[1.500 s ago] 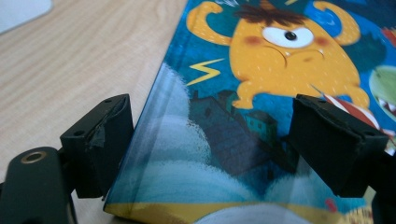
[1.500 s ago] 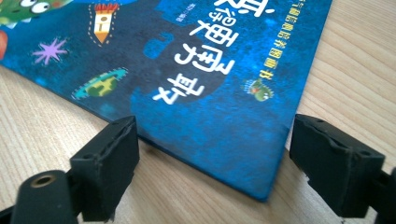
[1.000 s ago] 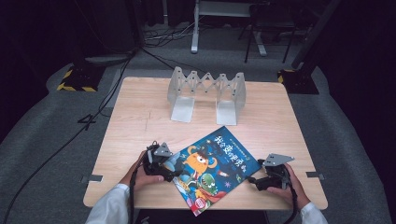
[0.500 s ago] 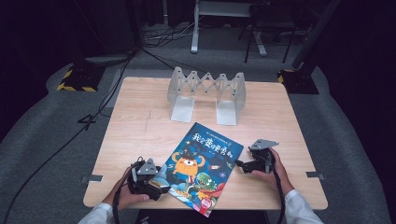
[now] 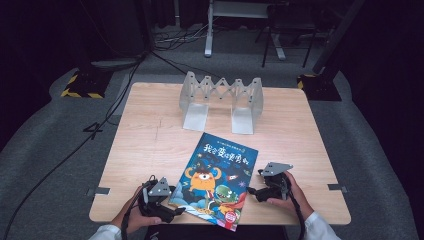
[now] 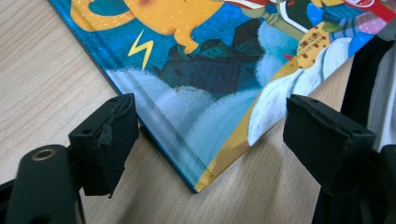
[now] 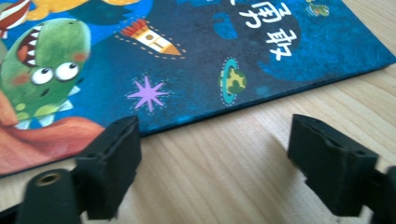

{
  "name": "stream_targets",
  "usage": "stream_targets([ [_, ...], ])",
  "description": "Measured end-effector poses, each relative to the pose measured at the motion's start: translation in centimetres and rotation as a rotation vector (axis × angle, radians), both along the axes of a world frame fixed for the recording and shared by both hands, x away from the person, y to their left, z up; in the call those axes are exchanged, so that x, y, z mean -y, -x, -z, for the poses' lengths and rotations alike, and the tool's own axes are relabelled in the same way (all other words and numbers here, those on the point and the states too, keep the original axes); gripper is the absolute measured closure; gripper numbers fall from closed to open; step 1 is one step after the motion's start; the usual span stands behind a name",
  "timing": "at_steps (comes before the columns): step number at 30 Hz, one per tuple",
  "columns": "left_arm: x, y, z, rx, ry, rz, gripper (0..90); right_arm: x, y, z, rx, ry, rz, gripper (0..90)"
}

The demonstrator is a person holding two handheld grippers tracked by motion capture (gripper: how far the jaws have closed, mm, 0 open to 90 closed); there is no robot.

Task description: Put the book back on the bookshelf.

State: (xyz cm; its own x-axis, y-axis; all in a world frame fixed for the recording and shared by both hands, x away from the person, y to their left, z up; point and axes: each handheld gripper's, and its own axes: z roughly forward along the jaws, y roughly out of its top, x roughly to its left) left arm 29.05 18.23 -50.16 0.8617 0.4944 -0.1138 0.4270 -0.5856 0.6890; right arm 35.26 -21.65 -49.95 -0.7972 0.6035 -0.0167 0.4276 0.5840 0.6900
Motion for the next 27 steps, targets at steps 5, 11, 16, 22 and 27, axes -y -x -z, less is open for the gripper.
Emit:
stream_targets([
  [5, 0.7, 0.3, 0.0, -0.011, 0.017, 0.024, 18.8, 0.5, -1.2, 0.1, 0.010, -0.001, 0.059, 14.5],
  [11, 2.4, 0.5, 0.1, 0.001, 0.012, 0.060, 19.0, 1.3, -2.7, 0.1, 0.042, -0.007, 0.146, 19.7],
  [16, 3.2, 0.5, 0.1, -0.007, 0.026, 0.083, 19.1, 2.1, -2.6, 0.1, 0.019, -0.015, 0.144, 19.7],
  [22, 4.3, 1.0, 0.1, 0.021, 0.001, 0.092, 19.1, 3.1, -1.0, -0.1, -0.010, 0.005, 0.099, 15.4],
  [27, 3.6, 1.3, 0.0, 0.036, -0.032, 0.086, 19.6, 3.4, 1.3, -0.3, -0.030, 0.036, 0.037, 15.2],
])
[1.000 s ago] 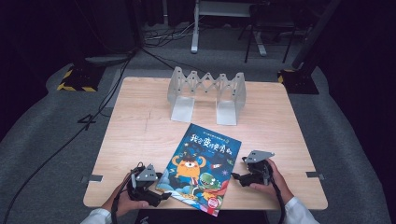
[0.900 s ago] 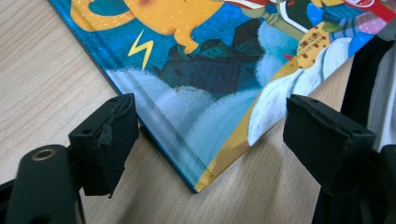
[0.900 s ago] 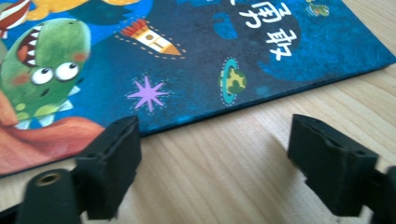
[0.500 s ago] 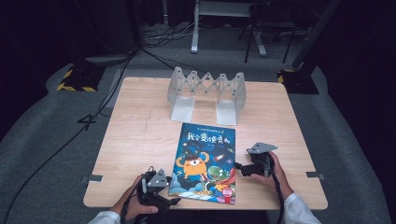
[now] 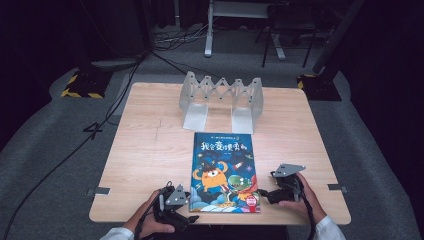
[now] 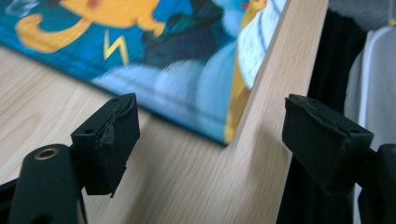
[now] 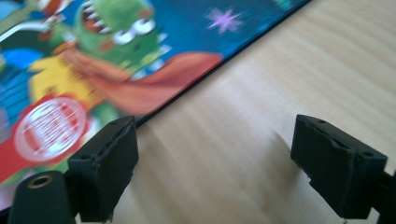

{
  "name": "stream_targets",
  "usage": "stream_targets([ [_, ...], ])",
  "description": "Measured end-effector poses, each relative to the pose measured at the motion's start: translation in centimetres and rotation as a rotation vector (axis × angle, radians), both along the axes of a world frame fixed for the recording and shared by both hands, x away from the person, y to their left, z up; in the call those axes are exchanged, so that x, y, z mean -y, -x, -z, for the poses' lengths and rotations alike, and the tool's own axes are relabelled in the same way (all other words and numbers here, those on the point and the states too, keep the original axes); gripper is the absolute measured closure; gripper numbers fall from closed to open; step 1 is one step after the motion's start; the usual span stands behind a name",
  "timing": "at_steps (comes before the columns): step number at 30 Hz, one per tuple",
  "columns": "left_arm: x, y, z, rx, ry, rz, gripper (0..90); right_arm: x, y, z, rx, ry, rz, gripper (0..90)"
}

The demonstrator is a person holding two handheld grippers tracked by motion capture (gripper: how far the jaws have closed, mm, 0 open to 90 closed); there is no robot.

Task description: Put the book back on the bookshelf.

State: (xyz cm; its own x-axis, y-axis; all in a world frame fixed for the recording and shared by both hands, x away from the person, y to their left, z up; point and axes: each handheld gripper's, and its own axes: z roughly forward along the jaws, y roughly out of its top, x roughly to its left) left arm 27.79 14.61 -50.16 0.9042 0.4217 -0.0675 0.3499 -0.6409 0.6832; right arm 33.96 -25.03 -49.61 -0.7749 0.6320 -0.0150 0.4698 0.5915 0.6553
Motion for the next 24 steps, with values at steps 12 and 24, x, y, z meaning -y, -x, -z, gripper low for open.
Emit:
stream_targets([
  [12, -2.8, -2.1, 0.4, 0.044, -0.015, -0.145, 15.0, -1.0, 3.2, -1.5, -0.125, 0.168, -0.077, 19.9],
  [24, -1.0, -1.8, 0.4, 0.046, -0.023, -0.145, 12.9, -3.3, 3.8, -2.7, -0.232, 0.330, -0.149, 37.9],
])
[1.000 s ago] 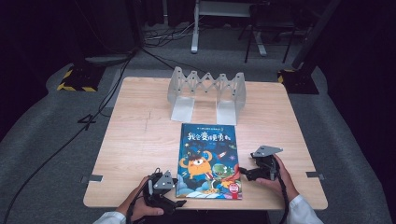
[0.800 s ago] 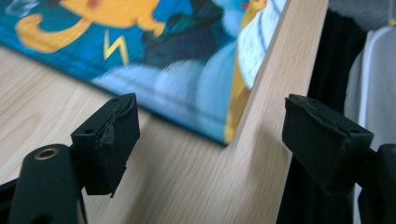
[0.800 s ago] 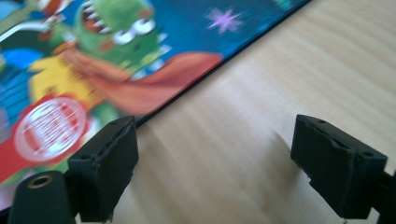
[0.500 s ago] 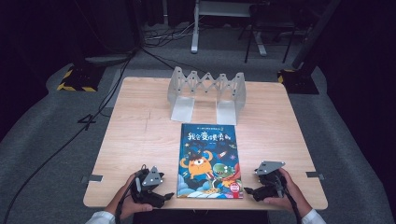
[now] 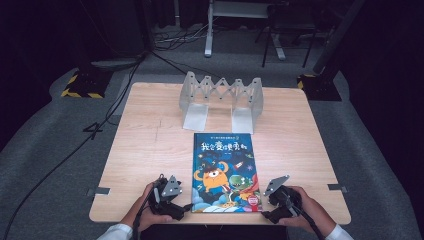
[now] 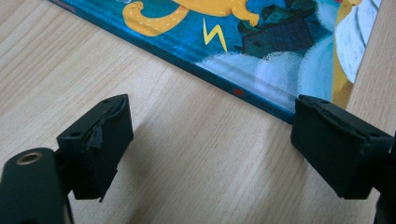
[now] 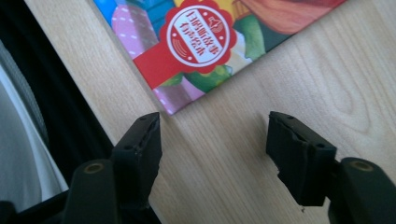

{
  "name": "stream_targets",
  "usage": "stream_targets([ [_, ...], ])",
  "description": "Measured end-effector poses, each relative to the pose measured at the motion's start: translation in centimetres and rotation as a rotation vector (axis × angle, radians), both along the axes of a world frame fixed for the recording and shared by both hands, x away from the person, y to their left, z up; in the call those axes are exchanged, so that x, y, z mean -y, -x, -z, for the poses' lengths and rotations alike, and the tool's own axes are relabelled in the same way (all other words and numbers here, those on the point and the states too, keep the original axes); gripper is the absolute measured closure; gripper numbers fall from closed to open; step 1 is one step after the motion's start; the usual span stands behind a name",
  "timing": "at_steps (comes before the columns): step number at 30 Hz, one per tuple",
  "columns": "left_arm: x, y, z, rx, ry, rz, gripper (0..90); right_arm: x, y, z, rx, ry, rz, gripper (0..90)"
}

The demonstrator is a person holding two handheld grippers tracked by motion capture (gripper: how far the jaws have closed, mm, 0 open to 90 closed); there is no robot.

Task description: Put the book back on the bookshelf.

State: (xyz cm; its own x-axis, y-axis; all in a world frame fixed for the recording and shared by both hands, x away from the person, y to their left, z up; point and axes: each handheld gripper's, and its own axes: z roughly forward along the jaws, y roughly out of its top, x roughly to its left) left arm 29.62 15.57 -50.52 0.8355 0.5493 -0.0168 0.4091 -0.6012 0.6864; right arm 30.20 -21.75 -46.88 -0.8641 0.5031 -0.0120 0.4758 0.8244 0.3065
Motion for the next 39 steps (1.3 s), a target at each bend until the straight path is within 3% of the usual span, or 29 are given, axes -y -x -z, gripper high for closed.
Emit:
stream_targets([
  [9, 0.5, 0.1, 0.0, -0.004, -0.005, -0.002, 9.3, -2.0, -0.3, -0.6, -0.045, 0.084, -0.076, 58.7],
  [13, 0.5, 0.0, 0.0, -0.005, -0.005, 0.001, 9.3, -1.7, -0.1, -0.5, -0.032, 0.061, -0.080, 59.1],
  [18, 0.5, -0.2, 0.0, -0.004, -0.007, 0.013, 9.0, -0.3, 0.7, 0.1, 0.040, -0.085, -0.066, 59.1],
  [19, 0.5, -0.2, 0.0, -0.004, -0.007, 0.013, 8.8, -0.3, 0.7, 0.1, 0.040, -0.085, -0.066, 59.1],
  [22, 0.4, -0.2, 0.0, -0.003, -0.007, 0.018, 8.8, 0.5, 1.1, 0.7, 0.096, -0.183, -0.068, 58.5],
  [25, 0.4, -0.2, 0.0, -0.003, -0.008, 0.022, 8.7, 1.1, 1.2, 1.1, 0.141, -0.270, -0.075, 49.4],
  [27, 0.4, -0.3, 0.0, -0.003, -0.008, 0.026, 8.6, 1.6, 0.6, 1.4, 0.095, -0.379, -0.056, 40.5],
  [28, 0.3, -0.3, 0.0, -0.004, -0.009, 0.026, 8.6, 1.7, 0.4, 1.4, 0.087, -0.404, -0.049, 38.3],
  [32, 0.3, -0.3, 0.0, -0.004, -0.008, 0.022, 8.6, 1.4, -0.1, 1.2, 0.070, -0.427, -0.065, 31.4],
  [35, 0.1, -0.4, 0.0, -0.003, -0.011, 0.025, 8.6, 1.9, -1.1, 0.6, 0.014, -0.562, -0.051, 31.4],
  [39, 0.1, -0.5, 0.0, -0.004, -0.007, 0.023, 8.6, 1.8, -2.8, -0.6, -0.015, -0.643, -0.058, 24.7],
])
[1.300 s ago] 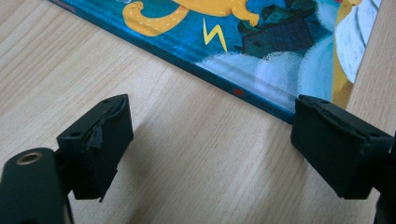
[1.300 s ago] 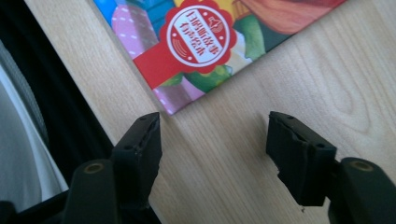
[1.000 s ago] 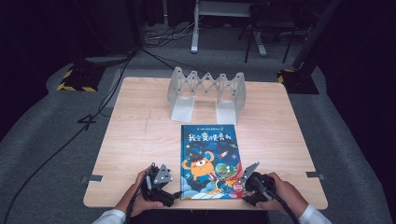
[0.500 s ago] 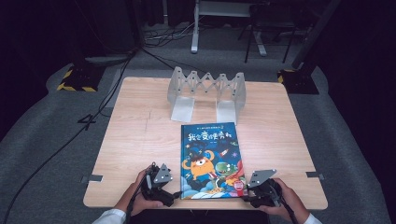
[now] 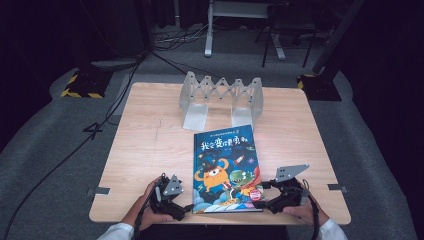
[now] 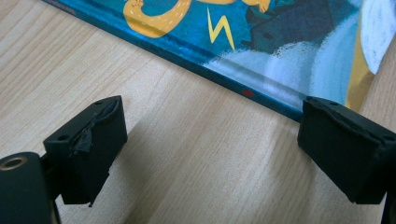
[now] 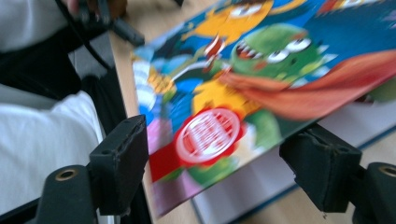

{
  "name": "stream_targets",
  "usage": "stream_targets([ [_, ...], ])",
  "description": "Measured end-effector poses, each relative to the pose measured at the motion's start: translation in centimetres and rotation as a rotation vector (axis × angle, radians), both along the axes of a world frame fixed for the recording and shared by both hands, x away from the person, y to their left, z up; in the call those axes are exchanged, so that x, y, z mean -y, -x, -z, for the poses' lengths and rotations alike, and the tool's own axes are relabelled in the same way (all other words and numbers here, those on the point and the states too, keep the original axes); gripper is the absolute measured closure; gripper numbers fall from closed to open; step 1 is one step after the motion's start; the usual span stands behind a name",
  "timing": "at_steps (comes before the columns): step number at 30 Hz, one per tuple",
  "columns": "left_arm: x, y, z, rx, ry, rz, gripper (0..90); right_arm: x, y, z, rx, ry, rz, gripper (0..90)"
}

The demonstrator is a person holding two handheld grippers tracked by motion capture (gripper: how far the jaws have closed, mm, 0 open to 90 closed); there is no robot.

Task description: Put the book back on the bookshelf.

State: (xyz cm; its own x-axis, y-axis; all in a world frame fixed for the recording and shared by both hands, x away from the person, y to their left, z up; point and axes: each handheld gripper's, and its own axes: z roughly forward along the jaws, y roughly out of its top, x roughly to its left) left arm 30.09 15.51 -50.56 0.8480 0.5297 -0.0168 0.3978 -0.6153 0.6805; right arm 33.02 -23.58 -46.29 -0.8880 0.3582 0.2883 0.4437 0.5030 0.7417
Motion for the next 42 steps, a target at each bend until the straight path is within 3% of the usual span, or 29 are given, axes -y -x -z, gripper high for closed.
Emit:
stream_targets([
  [3, 0.0, 0.0, 0.0, 0.001, -0.001, -0.001, 8.6, -0.4, -1.5, -0.4, -0.009, -0.030, 0.013, 25.1],
  [6, -0.1, -0.1, 0.0, 0.000, -0.001, -0.002, 8.6, -1.1, -2.3, -0.5, 0.009, -0.005, 0.034, 24.1],
  [11, -0.2, -0.2, 0.0, 0.001, -0.002, -0.004, 8.6, -2.9, -4.2, -0.4, 0.017, -0.030, 0.001, 23.3],
  [16, -0.3, -0.3, 0.0, 0.002, -0.005, -0.002, 8.6, -3.8, -5.3, 0.0, 0.021, -0.024, -0.046, 19.6],
  [22, -0.3, -0.3, 0.0, 0.002, -0.005, -0.002, 8.6, -3.3, -5.0, 0.0, 0.039, -0.109, -0.066, 36.6],
  [25, -0.3, -0.2, 0.0, -0.001, -0.003, -0.015, 8.6, -3.2, -4.2, -0.4, 0.101, -0.129, -0.082, 37.2],
  [34, -0.3, -0.2, 0.0, -0.001, -0.002, -0.023, 8.6, -2.9, -1.5, -2.0, 0.298, -0.108, -0.097, 37.4],
  [38, -0.1, -0.4, -0.1, -0.005, 0.006, -0.027, 12.3, -2.8, -1.0, -2.3, 0.336, -0.100, -0.084, 37.5],
  [41, 0.3, -0.7, -0.2, -0.025, 0.028, -0.037, 15.6, -2.7, -0.8, -2.4, 0.357, -0.095, -0.066, 37.7],
  [42, 0.6, -1.0, -0.3, -0.040, 0.043, -0.018, 15.6, -2.6, -0.7, -2.4, 0.361, -0.094, -0.063, 37.7],
])
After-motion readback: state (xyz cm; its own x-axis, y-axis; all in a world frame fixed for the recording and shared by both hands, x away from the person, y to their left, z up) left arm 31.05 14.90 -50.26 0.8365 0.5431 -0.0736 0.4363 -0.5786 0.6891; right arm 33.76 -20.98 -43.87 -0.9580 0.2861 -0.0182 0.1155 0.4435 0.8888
